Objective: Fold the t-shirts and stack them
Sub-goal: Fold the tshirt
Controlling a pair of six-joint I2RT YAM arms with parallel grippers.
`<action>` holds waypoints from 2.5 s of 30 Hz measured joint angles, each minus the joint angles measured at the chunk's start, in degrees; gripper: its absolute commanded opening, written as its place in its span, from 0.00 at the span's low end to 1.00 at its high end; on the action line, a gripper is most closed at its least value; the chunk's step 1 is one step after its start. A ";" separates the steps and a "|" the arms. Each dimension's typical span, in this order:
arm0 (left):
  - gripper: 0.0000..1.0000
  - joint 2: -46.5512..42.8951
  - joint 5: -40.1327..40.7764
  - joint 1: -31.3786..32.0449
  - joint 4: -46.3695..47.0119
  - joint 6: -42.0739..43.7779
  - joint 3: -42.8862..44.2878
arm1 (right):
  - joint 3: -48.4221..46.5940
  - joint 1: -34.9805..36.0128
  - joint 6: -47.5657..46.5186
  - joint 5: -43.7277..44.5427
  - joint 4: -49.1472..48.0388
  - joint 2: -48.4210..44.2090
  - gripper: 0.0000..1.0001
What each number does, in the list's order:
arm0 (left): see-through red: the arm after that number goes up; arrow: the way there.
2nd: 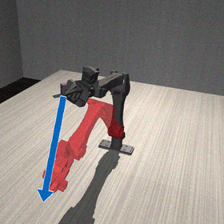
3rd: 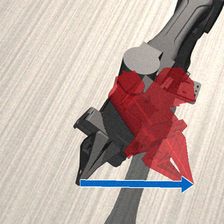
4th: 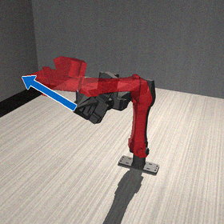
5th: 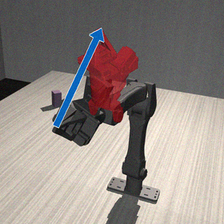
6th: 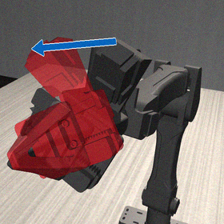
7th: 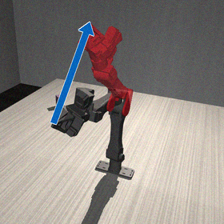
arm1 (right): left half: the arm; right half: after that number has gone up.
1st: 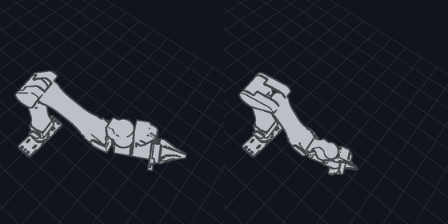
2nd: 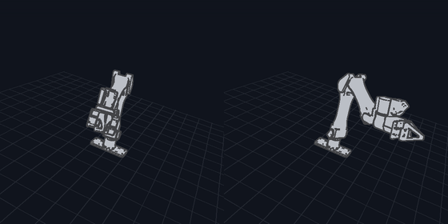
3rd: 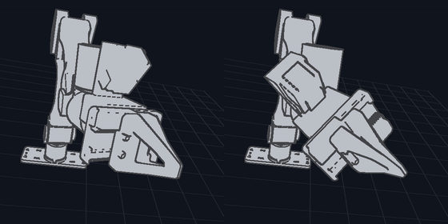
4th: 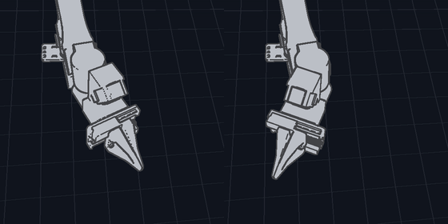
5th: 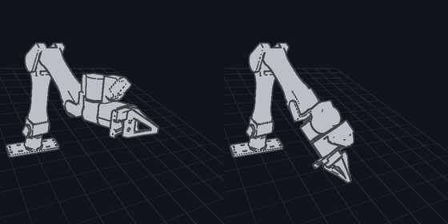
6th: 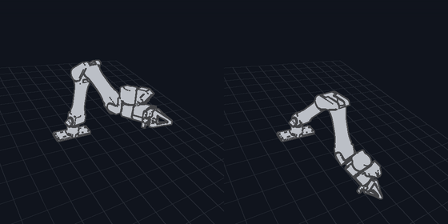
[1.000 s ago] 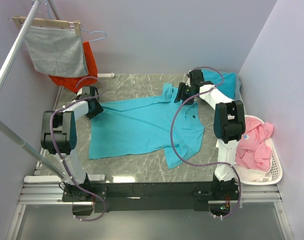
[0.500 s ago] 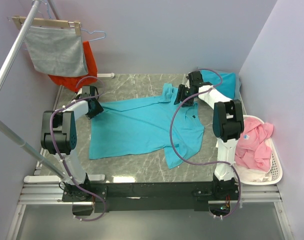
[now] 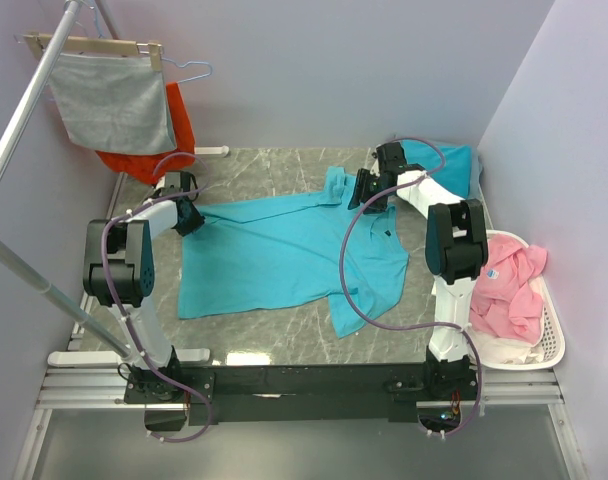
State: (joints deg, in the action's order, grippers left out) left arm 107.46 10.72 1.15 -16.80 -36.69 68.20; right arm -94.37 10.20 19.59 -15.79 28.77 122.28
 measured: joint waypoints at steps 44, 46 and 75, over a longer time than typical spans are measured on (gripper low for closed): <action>0.01 -4.44 2.75 -5.31 -3.37 1.79 -0.48 | 2.89 -1.42 0.26 10.45 4.00 -0.22 0.56; 0.01 -4.00 2.67 -5.31 -3.43 1.88 -0.48 | 3.63 -1.44 0.26 10.25 3.10 -0.63 0.58; 0.01 0.31 -4.46 -5.01 0.28 2.14 -0.46 | -33.73 -1.16 6.32 -7.43 3.85 22.67 0.61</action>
State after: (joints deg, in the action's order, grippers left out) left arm 107.77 6.26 -3.86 -16.51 -34.54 67.75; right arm -128.09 9.04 25.91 -23.22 32.62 144.94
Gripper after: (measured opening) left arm 0.017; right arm 0.611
